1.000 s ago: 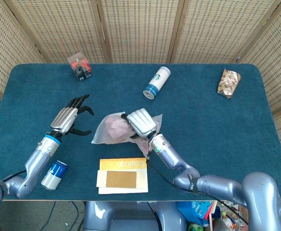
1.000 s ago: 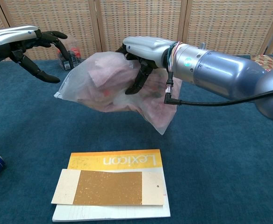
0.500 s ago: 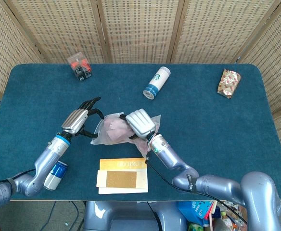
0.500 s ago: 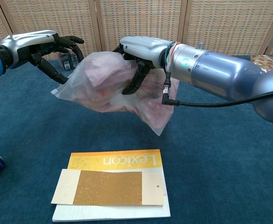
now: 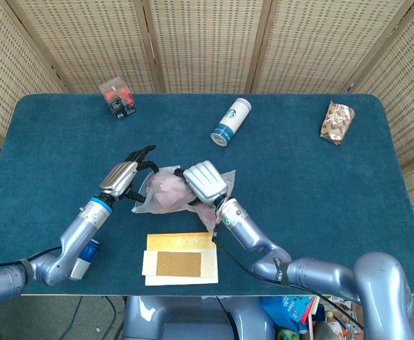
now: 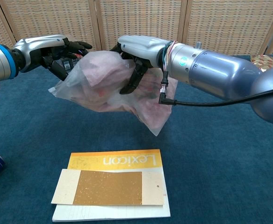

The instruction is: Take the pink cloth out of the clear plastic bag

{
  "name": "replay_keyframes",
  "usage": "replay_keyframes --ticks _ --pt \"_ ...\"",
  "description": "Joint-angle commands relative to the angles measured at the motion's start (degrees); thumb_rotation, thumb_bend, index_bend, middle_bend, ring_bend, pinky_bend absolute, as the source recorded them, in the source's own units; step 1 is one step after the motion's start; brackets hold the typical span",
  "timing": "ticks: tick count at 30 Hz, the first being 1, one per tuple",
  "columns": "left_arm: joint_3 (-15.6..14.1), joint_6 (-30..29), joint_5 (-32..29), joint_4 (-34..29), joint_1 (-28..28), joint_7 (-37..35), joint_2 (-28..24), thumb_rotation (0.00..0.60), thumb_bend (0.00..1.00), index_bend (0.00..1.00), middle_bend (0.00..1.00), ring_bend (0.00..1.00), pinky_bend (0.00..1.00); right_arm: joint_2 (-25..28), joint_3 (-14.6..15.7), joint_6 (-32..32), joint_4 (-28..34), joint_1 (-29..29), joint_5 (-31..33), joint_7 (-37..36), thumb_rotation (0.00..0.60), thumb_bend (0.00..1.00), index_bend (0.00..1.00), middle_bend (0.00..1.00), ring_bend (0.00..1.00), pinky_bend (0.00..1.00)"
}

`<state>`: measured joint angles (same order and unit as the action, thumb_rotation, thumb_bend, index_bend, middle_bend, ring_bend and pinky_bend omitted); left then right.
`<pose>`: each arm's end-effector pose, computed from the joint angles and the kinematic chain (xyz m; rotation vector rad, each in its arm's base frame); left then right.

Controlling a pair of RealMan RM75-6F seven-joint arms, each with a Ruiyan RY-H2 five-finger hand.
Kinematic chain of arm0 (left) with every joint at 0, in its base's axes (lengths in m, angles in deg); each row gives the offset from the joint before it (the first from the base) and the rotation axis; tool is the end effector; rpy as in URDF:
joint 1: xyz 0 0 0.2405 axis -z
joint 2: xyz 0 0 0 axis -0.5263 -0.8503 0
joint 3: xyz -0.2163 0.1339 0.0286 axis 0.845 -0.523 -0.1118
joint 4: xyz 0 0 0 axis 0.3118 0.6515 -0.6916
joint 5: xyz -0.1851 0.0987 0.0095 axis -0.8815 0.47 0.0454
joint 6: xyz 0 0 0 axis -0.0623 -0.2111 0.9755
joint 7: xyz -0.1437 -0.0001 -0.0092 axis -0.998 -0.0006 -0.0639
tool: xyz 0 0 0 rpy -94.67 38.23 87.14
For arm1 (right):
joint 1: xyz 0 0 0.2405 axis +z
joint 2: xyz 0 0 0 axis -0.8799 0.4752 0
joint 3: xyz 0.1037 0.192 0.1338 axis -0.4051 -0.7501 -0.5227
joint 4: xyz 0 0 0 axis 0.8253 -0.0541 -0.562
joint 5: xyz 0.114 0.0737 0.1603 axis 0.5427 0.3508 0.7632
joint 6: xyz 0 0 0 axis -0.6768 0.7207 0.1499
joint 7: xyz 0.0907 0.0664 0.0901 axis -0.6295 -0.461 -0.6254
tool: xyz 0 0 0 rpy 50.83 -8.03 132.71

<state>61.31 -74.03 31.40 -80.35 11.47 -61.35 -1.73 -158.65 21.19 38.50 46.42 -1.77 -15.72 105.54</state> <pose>-0.1371 0.3753 0.0229 -1.7018 -1.4285 -1.2064 -0.0081 -0.3873 -0.0522 1.9639 -0.8782 1.2216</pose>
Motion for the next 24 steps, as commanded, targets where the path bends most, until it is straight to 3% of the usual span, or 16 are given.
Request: replay_keyframes --ticks 1,24 --pt "0.08 0.51 -1.05 -0.51 0.75 0.81 0.29 0.600 0.20 0.43 0.00 0.00 0.00 0.01 -0.10 0.03 0.33 0.01 0.31 -0.22 0.600 1.00 0.63 0.66 0.67 0.68" --pt "-0.75 0.39 -5.79 -1.04 4.54 7.45 3.31 0.600 0.20 0.43 0.00 0.00 0.00 0.00 -1.08 1.03 1.42 0.70 2.70 0.03 0.600 1.00 0.63 0.66 0.67 0.68"
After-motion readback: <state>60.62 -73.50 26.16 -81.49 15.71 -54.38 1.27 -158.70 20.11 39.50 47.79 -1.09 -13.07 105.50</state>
